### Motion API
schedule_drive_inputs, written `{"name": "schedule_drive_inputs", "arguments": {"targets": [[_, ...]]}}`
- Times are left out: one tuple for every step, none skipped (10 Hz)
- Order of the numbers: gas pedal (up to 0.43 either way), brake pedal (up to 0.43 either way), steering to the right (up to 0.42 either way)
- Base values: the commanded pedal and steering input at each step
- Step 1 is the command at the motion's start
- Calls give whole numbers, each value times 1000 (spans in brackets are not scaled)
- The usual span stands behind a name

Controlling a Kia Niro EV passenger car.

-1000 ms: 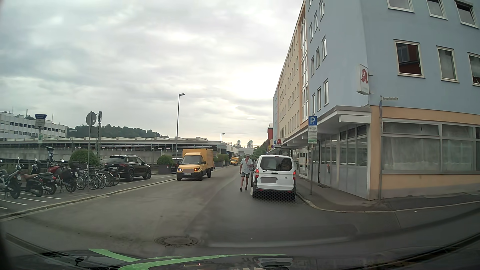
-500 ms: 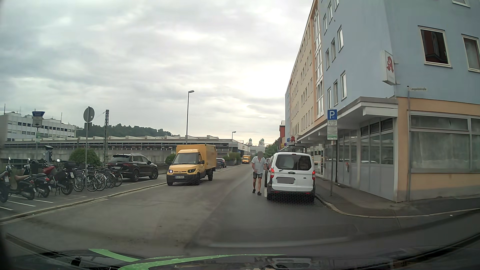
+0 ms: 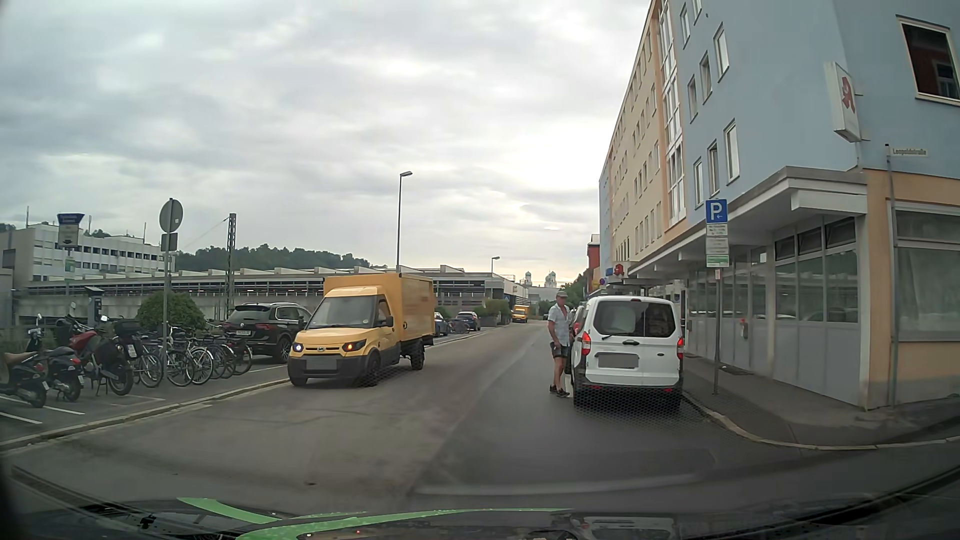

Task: Follow the waypoints while adhering to traffic rules and regulations

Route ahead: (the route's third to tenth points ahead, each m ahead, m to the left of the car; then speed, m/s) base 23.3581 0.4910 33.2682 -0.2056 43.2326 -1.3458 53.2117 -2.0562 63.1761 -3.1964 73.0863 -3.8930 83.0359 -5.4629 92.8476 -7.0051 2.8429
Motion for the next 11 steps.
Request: {"name": "schedule_drive_inputs", "arguments": {"targets": [[0, 183, -138], [0, 183, -137], [0, 189, -132], [0, 189, -120], [0, 201, -109], [0, 213, -95], [0, 220, -83], [0, 220, -79], [0, 220, -79], [0, 220, -79], [0, 220, -79]]}}
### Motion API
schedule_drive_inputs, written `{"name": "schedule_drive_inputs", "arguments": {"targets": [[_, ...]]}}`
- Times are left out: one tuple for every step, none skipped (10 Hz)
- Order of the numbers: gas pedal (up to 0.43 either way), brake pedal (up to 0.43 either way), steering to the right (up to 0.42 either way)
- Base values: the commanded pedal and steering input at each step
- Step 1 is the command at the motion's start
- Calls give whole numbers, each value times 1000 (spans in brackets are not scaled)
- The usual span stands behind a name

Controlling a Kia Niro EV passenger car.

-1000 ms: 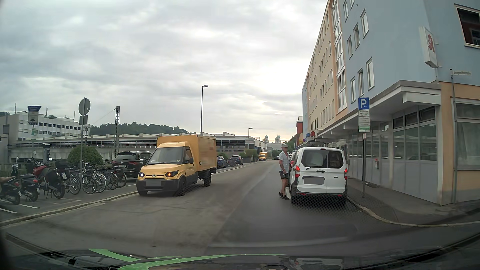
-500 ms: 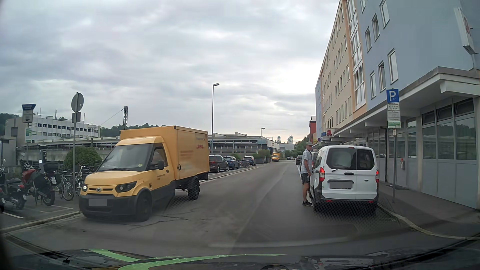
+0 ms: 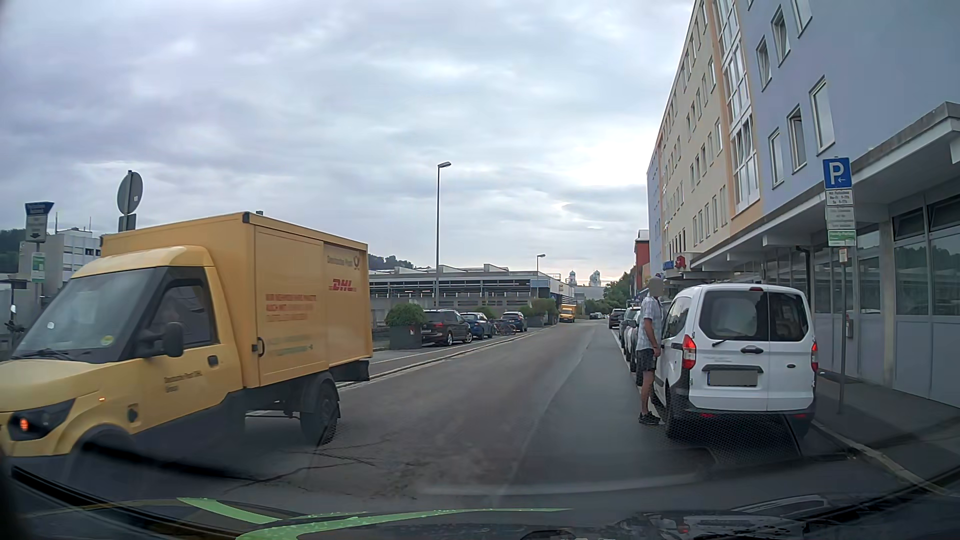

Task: Follow the waypoints while adhering to traffic rules and regulations

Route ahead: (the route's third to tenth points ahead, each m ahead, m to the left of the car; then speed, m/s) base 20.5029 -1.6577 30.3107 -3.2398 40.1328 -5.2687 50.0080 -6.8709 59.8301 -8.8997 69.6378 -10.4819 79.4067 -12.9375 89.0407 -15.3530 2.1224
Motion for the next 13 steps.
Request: {"name": "schedule_drive_inputs", "arguments": {"targets": [[0, 183, -79], [0, 49, -79], [0, 0, -79], [0, 0, -79], [0, 0, -79], [8, 0, -79], [189, 0, -79], [228, 0, -80], [228, 0, -82], [228, 0, -89], [228, 0, -94], [228, 0, -94], [228, 0, -94]]}}
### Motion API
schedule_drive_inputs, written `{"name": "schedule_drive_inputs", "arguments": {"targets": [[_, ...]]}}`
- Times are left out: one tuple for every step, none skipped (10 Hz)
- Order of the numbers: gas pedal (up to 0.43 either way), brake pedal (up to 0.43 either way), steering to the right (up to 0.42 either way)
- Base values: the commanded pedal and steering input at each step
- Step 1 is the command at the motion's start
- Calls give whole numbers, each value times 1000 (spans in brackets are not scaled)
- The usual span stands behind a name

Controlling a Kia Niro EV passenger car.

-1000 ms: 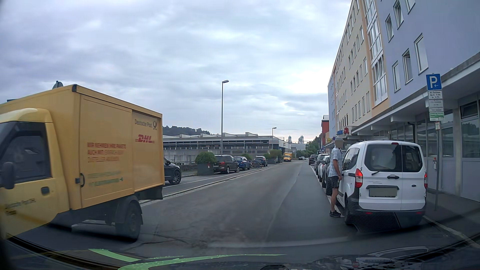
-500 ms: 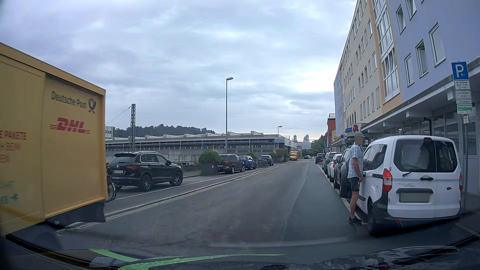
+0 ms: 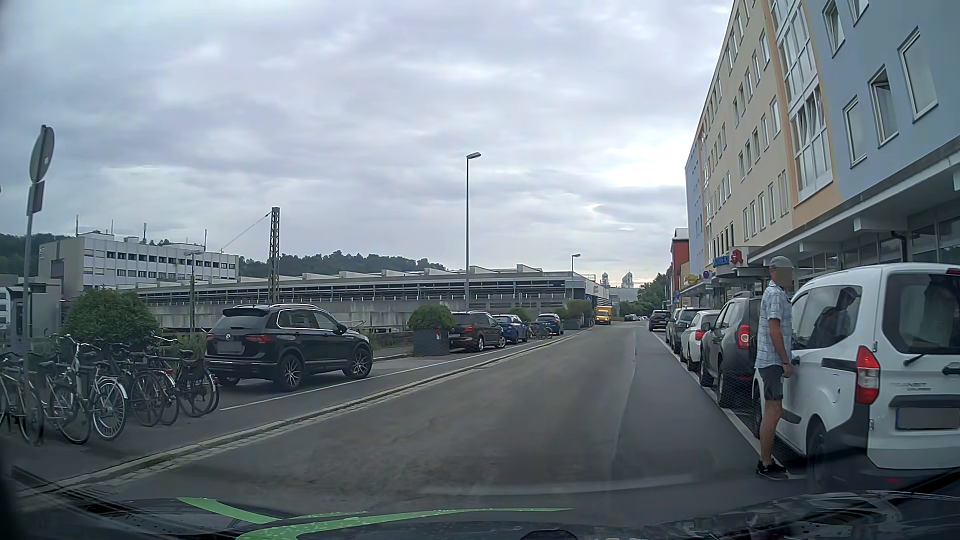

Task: Follow the waypoints while adhering to traffic rules and regulations

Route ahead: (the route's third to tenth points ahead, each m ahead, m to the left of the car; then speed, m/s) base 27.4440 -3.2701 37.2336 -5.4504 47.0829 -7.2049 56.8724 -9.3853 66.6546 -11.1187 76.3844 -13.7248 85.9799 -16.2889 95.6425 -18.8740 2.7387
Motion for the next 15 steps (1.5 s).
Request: {"name": "schedule_drive_inputs", "arguments": {"targets": [[228, 0, -94], [228, 0, -94], [228, 0, -93], [228, 0, -92], [228, 0, -85], [228, 0, -69], [228, 0, -43], [228, 0, -12], [228, 0, 15], [220, 0, 43], [220, 0, 62], [220, 0, 86], [220, 0, 109], [220, 0, 124], [220, 0, 137]]}}
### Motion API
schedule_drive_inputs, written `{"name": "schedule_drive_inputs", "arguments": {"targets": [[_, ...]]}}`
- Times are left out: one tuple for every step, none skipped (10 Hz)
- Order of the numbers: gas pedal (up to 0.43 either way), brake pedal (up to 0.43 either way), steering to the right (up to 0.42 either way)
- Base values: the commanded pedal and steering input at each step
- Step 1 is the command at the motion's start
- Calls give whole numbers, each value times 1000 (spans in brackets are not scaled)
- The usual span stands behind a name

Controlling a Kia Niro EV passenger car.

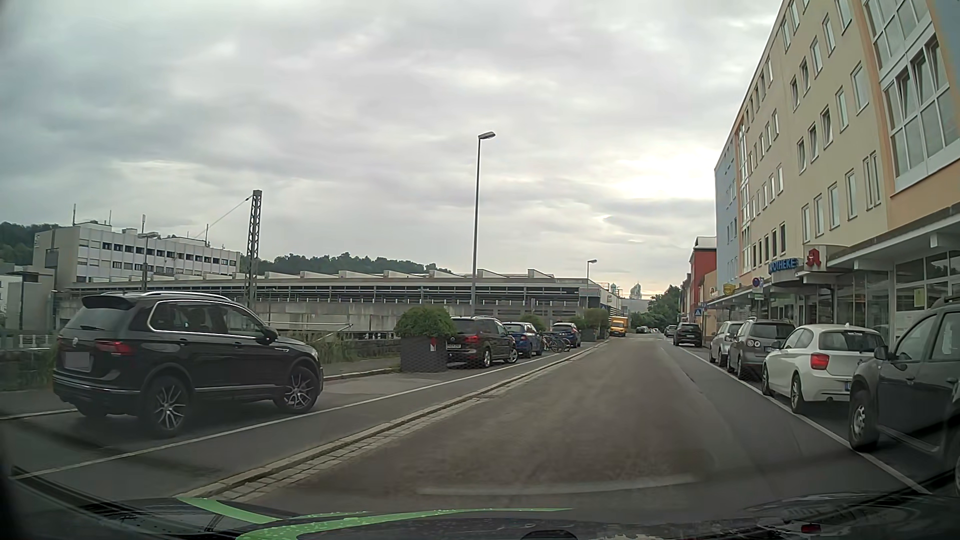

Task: Follow the waypoints while adhering to traffic rules and regulations

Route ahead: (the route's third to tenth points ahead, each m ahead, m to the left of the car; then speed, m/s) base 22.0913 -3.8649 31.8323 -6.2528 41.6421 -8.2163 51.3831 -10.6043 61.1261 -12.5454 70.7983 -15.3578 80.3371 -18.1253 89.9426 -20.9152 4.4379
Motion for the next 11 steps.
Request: {"name": "schedule_drive_inputs", "arguments": {"targets": [[220, 0, 149], [220, 0, 156], [220, 0, 164], [220, 0, 168], [220, 0, 170], [220, 0, 170], [220, 0, 170], [220, 0, 169], [220, 0, 165], [209, 0, 158], [209, 0, 145]]}}
